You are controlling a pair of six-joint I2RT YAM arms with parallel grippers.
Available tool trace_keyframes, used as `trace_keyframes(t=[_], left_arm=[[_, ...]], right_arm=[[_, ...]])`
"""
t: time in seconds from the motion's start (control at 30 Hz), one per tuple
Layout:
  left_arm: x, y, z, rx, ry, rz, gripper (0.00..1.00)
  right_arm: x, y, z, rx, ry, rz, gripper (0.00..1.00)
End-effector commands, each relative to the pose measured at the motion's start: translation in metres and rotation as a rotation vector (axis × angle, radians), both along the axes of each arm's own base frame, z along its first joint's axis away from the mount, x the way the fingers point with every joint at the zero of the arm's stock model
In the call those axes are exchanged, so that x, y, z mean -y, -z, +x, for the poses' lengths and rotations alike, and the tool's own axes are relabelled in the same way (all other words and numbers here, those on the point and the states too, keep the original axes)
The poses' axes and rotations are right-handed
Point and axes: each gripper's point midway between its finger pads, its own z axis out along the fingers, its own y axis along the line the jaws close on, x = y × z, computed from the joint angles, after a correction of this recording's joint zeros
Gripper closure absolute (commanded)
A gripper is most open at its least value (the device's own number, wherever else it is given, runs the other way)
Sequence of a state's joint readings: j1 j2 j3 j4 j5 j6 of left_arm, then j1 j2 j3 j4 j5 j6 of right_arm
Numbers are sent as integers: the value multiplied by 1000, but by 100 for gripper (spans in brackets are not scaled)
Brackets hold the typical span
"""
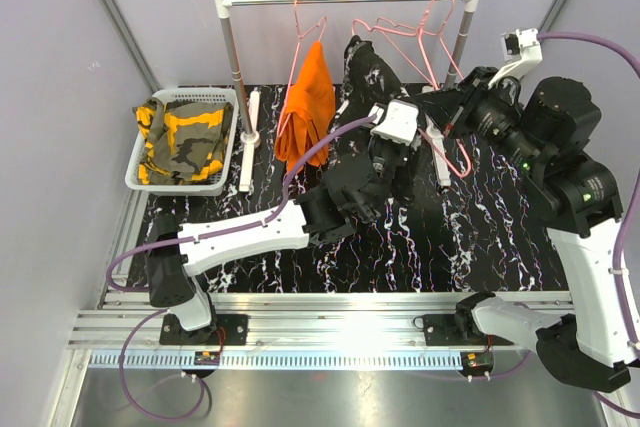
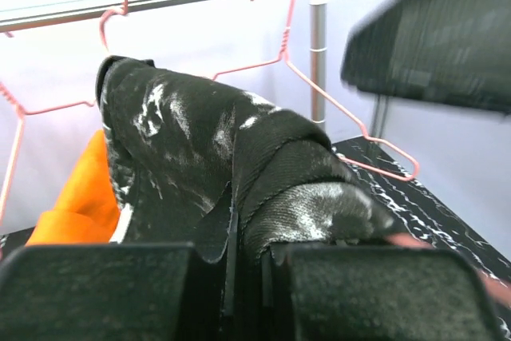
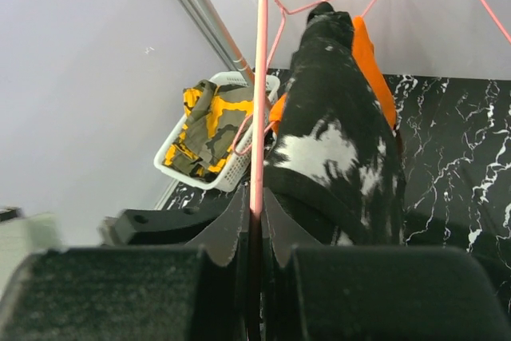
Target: Remove the trousers from the hanger
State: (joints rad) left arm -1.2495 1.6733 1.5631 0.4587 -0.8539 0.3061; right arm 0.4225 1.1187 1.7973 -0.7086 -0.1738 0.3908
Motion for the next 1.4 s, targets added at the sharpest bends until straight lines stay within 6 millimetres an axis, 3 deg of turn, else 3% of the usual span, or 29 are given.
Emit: trace_keyframes(t=[0.0,0.07,0.1,0.17,0.2,0.3,0.53,0.7,0.8,0.97,1.1,1.13,1.2,1.23,1.33,1.37], left_arm=[[-44,-91,-12,83,-42,-308,100],[-53,-104,-13,100,-56,-314,100],[-62,-120,-15,113,-66,-345,100],[-72,-138,-16,133,-75,-354,100],[-81,-152,-17,148,-79,-375,100],[-103,-180,-18,181,-91,-410,100],[-147,-224,-8,235,-143,-418,100],[-199,-263,-8,286,-218,-435,100],[-235,-278,-14,316,-283,-412,100],[-289,-281,-14,324,-420,-315,100],[-342,-267,0,296,-577,-215,100],[-344,-253,10,261,-596,-152,100],[-375,-244,8,253,-665,-119,100],[-380,-236,12,243,-672,-80,100],[-419,-188,30,138,-790,31,100],[-423,-160,45,87,-805,70,100]], right_arm=[[8,-19,13,128,67,54,100],[10,-2,19,93,99,46,100],[9,21,26,45,110,25,100],[15,38,29,17,147,18,100],[14,61,34,-28,155,-6,100],[18,88,32,-68,172,-25,100],[38,122,26,-110,245,-112,100],[46,139,29,-133,288,-160,100],[48,137,29,-127,294,-162,100],[55,122,25,-95,314,-167,100],[60,105,21,-61,331,-165,100],[60,103,21,-58,330,-165,100],[60,97,18,-47,326,-154,100],[60,95,17,-44,326,-146,100],[59,86,10,-27,305,-124,100],[57,85,7,-23,293,-117,100]])
